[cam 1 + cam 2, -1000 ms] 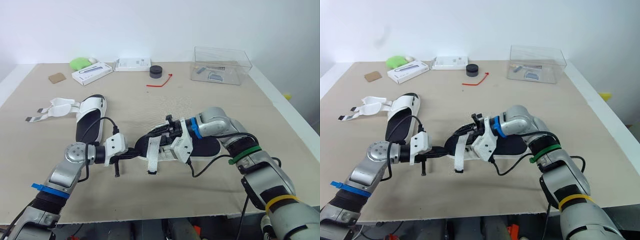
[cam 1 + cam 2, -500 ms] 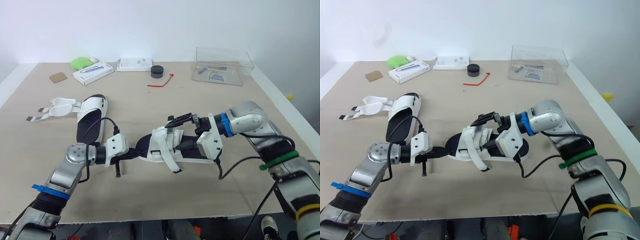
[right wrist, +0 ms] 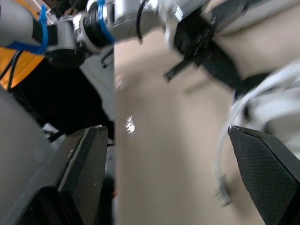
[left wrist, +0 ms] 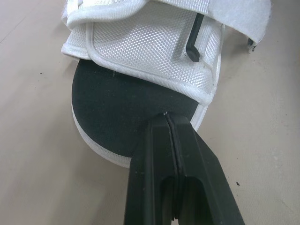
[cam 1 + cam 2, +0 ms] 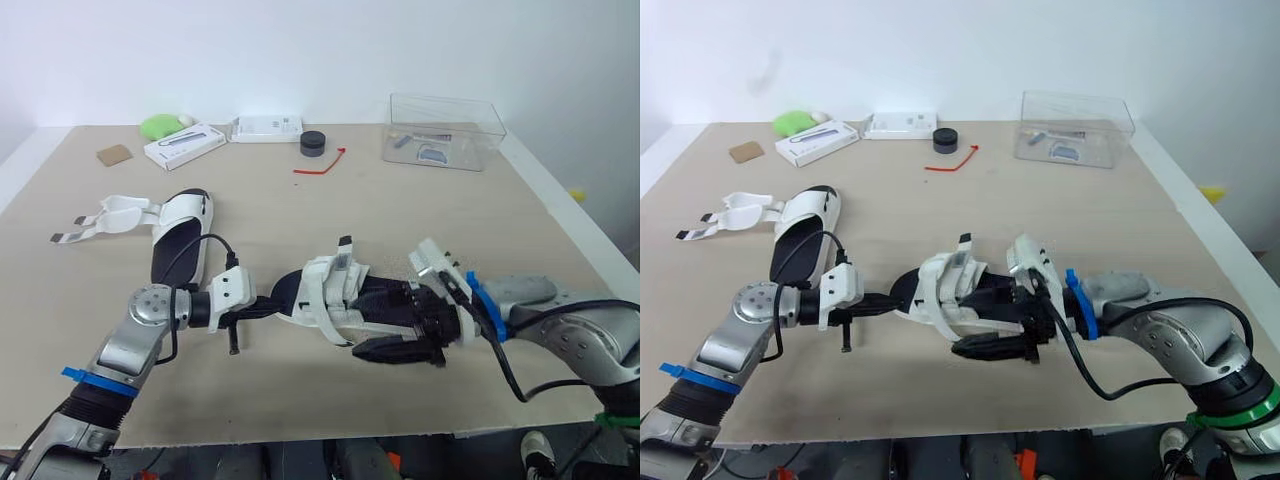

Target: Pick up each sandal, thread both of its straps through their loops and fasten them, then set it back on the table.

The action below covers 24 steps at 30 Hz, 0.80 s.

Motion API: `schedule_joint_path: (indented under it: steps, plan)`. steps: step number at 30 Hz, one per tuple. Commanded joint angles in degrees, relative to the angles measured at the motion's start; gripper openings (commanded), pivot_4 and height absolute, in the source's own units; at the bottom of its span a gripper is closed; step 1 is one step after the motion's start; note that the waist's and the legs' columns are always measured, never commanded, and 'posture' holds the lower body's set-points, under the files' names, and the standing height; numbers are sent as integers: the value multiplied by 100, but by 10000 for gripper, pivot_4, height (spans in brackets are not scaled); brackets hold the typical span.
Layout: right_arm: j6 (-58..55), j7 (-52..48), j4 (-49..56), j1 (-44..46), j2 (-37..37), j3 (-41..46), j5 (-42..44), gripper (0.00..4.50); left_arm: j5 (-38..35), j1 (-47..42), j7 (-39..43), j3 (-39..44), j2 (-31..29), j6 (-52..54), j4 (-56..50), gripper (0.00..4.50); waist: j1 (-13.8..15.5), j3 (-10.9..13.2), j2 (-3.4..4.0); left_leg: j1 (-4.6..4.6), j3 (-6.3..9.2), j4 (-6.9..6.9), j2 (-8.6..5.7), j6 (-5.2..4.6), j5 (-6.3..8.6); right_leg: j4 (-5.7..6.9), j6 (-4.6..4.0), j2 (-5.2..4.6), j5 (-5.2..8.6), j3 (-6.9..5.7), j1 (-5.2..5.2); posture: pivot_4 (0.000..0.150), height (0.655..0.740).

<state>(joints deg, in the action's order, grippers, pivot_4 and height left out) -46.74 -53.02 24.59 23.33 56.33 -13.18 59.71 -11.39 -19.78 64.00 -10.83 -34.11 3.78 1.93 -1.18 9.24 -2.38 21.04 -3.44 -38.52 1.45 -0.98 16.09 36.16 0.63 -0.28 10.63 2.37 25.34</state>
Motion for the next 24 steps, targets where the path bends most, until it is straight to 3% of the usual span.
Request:
schedule_joint_path:
  steps: [1,11,18,21,24]
  plan:
    - [-93,179,35,13,-266,-71,-449,44139,116,38,47,-151,1,131,196,0,-1,0,0,0,0,0,0,0,0,0,0,1,0,1,0,1500,7400]
    - [-189,71,-620,584,-1239,-297,-1470,44139,42,-39,-4,-19,41,189,249,0,-2,0,0,-1,-14,-15,-6,-1,-1,0,22,20,-14,7,1,1500,7400]
    - [-244,-334,-934,782,-1377,-507,-2002,44139,40,50,-59,18,15,220,145,0,-1,0,0,1,-11,-16,-6,-2,-2,0,20,19,-14,8,3,1500,7400]
    - [-362,-418,-943,744,-1405,-561,-2123,37179,40,127,-85,19,4,234,68,0,-3,0,0,0,-13,-16,-6,-2,-2,0,21,19,-15,9,3,1500,7400]
    - [-564,-404,-1005,694,-1461,-642,-2206,25514,48,180,-106,5,-3,245,21,0,-3,0,0,1,-11,-15,-6,-2,-2,0,19,19,-14,10,3,1500,7400]
